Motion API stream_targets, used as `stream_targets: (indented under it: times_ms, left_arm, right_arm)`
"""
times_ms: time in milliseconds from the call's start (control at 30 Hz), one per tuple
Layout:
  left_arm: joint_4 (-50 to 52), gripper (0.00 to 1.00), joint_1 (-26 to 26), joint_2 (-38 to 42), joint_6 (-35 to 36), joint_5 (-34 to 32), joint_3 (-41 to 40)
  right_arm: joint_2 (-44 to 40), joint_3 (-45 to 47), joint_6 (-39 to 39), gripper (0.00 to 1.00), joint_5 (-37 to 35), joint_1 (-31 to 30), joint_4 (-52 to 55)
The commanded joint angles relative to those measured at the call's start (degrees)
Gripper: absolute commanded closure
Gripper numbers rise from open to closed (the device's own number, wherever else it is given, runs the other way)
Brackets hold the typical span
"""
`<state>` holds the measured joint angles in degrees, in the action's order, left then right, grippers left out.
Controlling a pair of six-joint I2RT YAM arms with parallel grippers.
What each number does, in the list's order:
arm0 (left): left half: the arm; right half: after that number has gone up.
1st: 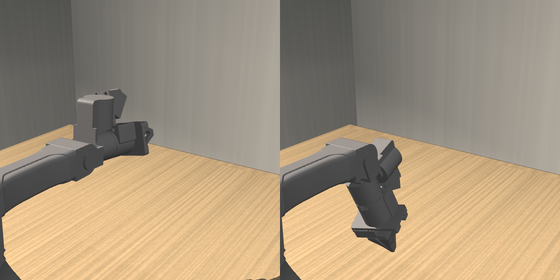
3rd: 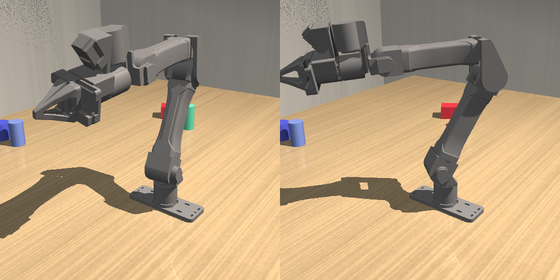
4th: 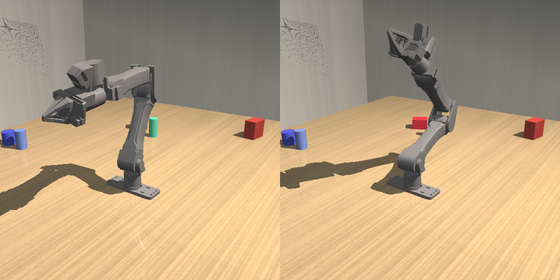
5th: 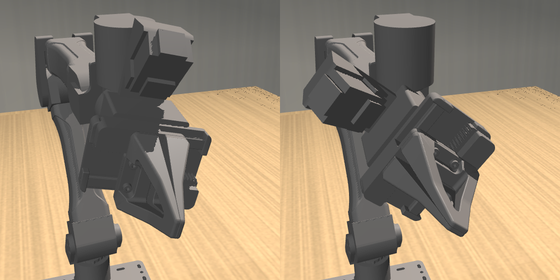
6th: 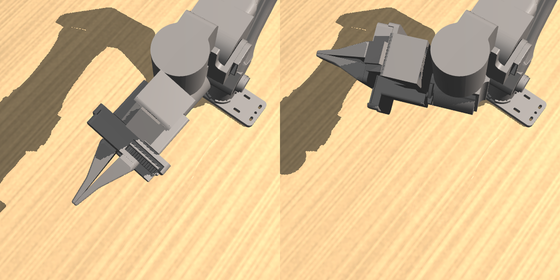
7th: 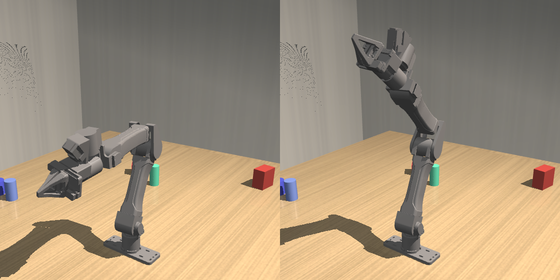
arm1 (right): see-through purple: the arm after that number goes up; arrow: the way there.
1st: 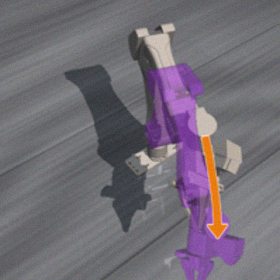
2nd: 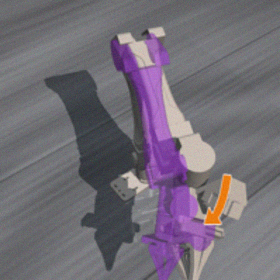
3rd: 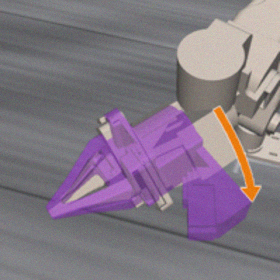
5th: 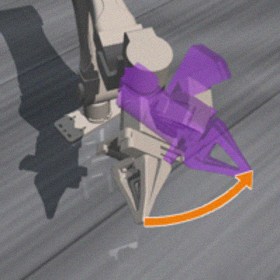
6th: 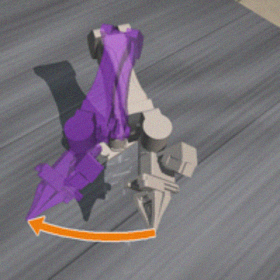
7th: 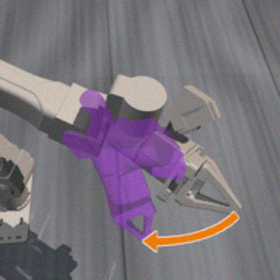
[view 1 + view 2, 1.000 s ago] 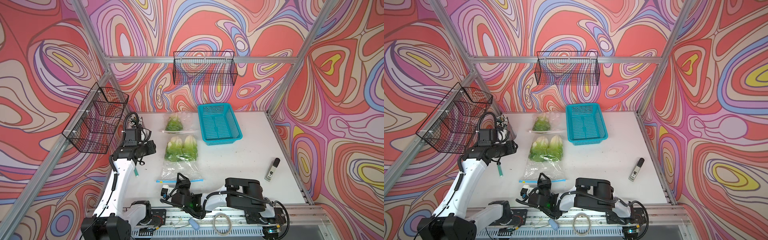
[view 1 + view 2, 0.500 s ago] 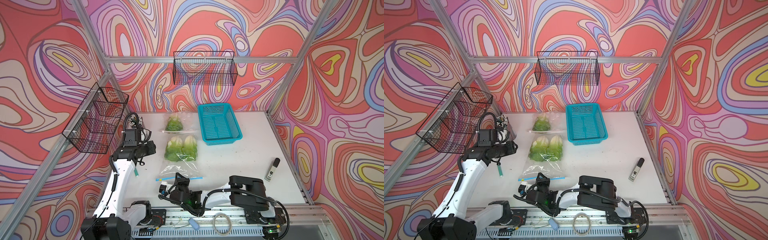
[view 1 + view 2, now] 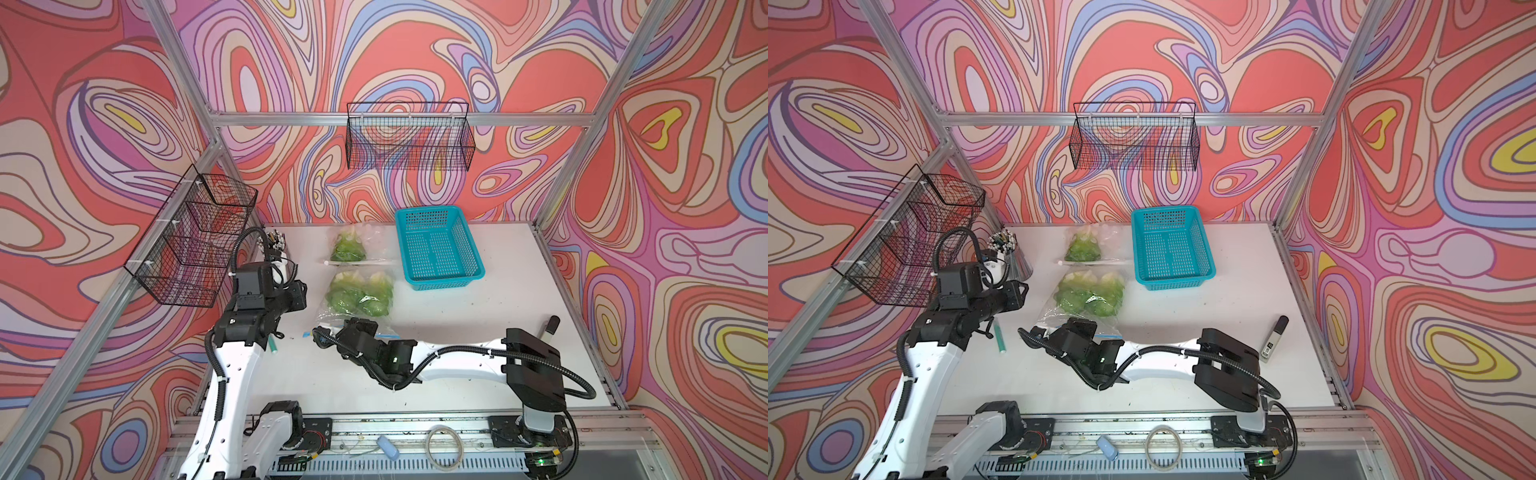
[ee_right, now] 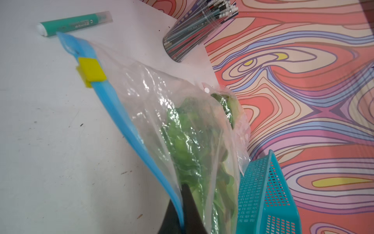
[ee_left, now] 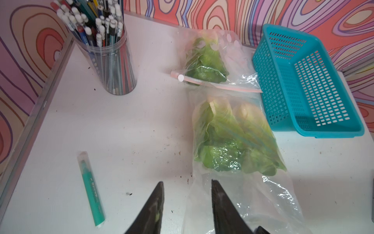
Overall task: Open the zip-top bag and take out the chinese cabbages
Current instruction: Pick up the zipper food storage bag at the center of the board.
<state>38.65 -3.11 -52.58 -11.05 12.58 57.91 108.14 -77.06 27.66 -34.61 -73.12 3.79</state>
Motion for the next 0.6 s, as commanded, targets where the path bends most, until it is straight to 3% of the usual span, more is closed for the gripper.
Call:
stream_targets:
  times_ms: [0,367,567]
  left_arm:
    - [-2.8,0.61,-0.4,2.6,2.3,3.6,-0.9]
    - [-6.6,0.66,-0.5,6.8,5.1,11.9,-3.3]
    - [-5.7,0.66,-0.5,9.7,8.8,14.8,-4.7]
  right_arm:
    - [-3.2,-2.9,-3.6,1.00,8.6,2.4,7.2]
    - [-5.8,-5.9,-8.2,1.00,22.4,11.0,11.4]
    - [-5.5,-8.4,-9.7,1.00,25.7,13.7,12.2]
